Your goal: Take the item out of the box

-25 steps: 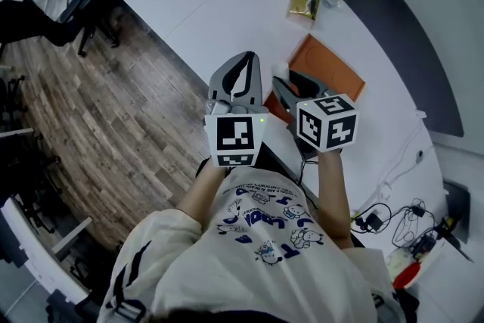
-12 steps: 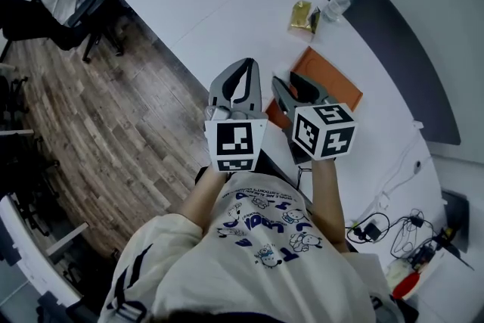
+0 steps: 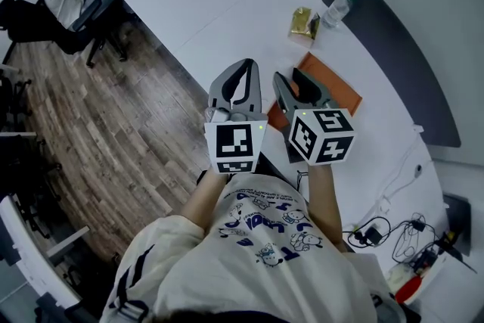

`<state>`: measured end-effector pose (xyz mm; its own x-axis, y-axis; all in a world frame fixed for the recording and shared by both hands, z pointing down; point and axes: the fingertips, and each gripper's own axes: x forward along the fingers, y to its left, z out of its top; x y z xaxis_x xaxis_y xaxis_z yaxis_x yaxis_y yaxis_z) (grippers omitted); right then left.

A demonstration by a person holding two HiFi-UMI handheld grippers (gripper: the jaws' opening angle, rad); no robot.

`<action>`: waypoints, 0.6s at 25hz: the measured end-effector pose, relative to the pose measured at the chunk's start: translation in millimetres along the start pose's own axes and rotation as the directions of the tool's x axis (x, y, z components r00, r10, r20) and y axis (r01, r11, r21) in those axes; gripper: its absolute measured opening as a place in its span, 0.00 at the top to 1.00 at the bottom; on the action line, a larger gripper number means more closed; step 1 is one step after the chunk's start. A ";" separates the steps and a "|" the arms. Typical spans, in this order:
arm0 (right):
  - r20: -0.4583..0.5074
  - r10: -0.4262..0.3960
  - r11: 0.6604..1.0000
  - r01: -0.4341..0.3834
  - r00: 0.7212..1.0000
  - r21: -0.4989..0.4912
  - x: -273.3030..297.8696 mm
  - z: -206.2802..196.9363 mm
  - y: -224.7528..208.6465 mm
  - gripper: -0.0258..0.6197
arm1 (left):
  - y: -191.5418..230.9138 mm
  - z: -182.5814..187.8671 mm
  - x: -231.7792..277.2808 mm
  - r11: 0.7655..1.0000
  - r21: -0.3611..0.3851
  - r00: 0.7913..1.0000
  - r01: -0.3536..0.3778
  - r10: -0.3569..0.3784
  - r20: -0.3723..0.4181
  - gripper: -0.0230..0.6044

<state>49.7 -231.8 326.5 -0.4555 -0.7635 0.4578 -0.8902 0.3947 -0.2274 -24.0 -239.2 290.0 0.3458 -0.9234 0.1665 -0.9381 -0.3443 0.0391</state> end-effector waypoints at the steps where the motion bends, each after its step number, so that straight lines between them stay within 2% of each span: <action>1: 0.013 -0.007 1.000 0.007 1.000 -0.004 -1.1 3.0 -0.5 0.70 | -0.4 1.4 -0.2 1.000 0.000 1.000 -0.002 0.002 0.003 0.93; 6: 0.048 -0.037 0.999 0.038 0.998 -0.037 -3.0 13.4 -1.7 0.70 | -1.0 8.5 0.6 1.000 0.004 1.000 -0.007 0.007 0.016 0.93; 15: 0.079 -0.033 0.999 0.036 0.996 -0.037 -7.4 17.4 1.1 0.70 | -2.9 12.2 -1.6 1.000 0.011 1.000 -0.012 0.012 0.023 0.93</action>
<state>52.0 -234.6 307.9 -0.4247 -0.8141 0.3960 -0.9053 0.3854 -0.1784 -21.5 -238.8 277.5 0.3354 -0.9309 0.1446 -0.9418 -0.3352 0.0263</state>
